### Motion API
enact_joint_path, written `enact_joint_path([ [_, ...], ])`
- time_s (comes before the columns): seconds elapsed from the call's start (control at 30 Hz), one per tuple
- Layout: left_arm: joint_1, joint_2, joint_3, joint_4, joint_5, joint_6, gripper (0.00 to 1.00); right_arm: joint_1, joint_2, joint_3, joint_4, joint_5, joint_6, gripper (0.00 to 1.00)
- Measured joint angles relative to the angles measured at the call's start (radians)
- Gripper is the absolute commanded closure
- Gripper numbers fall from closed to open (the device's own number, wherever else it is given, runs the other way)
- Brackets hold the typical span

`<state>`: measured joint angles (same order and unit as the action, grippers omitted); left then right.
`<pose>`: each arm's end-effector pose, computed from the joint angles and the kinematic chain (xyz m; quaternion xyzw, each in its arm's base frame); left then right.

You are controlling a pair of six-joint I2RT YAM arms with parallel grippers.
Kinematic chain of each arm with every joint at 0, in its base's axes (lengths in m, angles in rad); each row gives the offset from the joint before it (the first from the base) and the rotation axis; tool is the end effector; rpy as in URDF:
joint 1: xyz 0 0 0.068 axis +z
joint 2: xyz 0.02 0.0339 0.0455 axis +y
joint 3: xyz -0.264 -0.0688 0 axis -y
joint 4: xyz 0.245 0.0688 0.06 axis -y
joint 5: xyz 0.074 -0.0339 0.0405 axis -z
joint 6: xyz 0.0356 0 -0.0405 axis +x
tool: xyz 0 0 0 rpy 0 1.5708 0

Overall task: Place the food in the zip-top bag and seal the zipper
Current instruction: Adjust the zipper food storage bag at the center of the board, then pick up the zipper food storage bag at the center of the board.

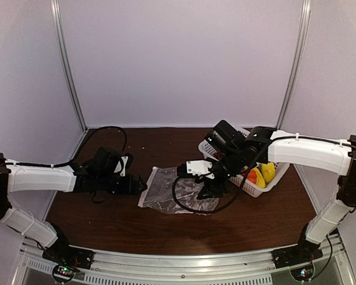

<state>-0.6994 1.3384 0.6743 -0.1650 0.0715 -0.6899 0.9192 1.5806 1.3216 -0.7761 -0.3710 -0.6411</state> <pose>0.1997 -0.1713 0.1859 0.0174 0.9314 -0.2574 0.2569 0.1896 0.2698 0.2806 -0.7014 0.6394 0.2122 0.2330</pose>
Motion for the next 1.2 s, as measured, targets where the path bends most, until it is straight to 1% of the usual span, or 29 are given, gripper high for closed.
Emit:
enact_joint_path([
  [0.07,0.003,0.044,-0.002,0.076,0.044,-0.023,0.31,0.007,0.031,0.025,0.019,-0.020,0.017,0.40],
  [0.23,0.004,0.191,-0.016,0.280,0.206,-0.100,0.55,0.016,0.076,0.029,0.063,-0.041,0.061,0.38],
  [0.3,-0.003,0.228,-0.020,0.339,0.256,-0.135,0.62,0.018,0.078,0.027,0.070,-0.045,0.071,0.37],
  [0.33,-0.007,0.234,-0.022,0.362,0.274,-0.148,0.67,0.019,0.077,0.026,0.072,-0.045,0.073,0.37],
  [0.37,-0.013,0.234,-0.026,0.382,0.287,-0.169,0.71,0.023,0.074,0.025,0.076,-0.042,0.074,0.36],
  [0.43,-0.034,0.218,-0.029,0.409,0.290,-0.205,0.83,0.034,0.065,0.020,0.080,-0.036,0.073,0.36],
  [0.5,-0.068,0.165,-0.040,0.424,0.263,-0.252,0.93,0.053,0.058,0.020,0.077,-0.031,0.072,0.35],
  [0.6,-0.127,0.032,-0.065,0.431,0.177,-0.307,1.00,0.090,0.055,0.029,0.066,-0.022,0.068,0.34],
  [0.63,-0.148,-0.019,-0.071,0.435,0.139,-0.328,1.00,0.100,0.056,0.033,0.065,-0.020,0.067,0.32],
  [0.73,-0.187,-0.160,-0.098,0.459,0.018,-0.401,1.00,0.130,0.057,0.053,0.068,-0.006,0.060,0.21],
  [0.83,-0.204,-0.281,-0.145,0.483,-0.102,-0.488,1.00,0.152,0.061,0.076,0.087,0.019,0.053,0.14],
  [0.9,-0.211,-0.320,-0.153,0.477,-0.160,-0.532,1.00,0.163,0.068,0.091,0.111,0.039,0.043,0.04],
  [1.03,-0.228,-0.354,-0.151,0.458,-0.250,-0.591,1.00,0.177,0.082,0.110,0.177,0.074,0.061,0.01],
  [1.2,-0.264,-0.383,-0.150,0.433,-0.344,-0.684,1.00,0.220,0.085,0.140,0.230,0.151,0.073,0.02],
])
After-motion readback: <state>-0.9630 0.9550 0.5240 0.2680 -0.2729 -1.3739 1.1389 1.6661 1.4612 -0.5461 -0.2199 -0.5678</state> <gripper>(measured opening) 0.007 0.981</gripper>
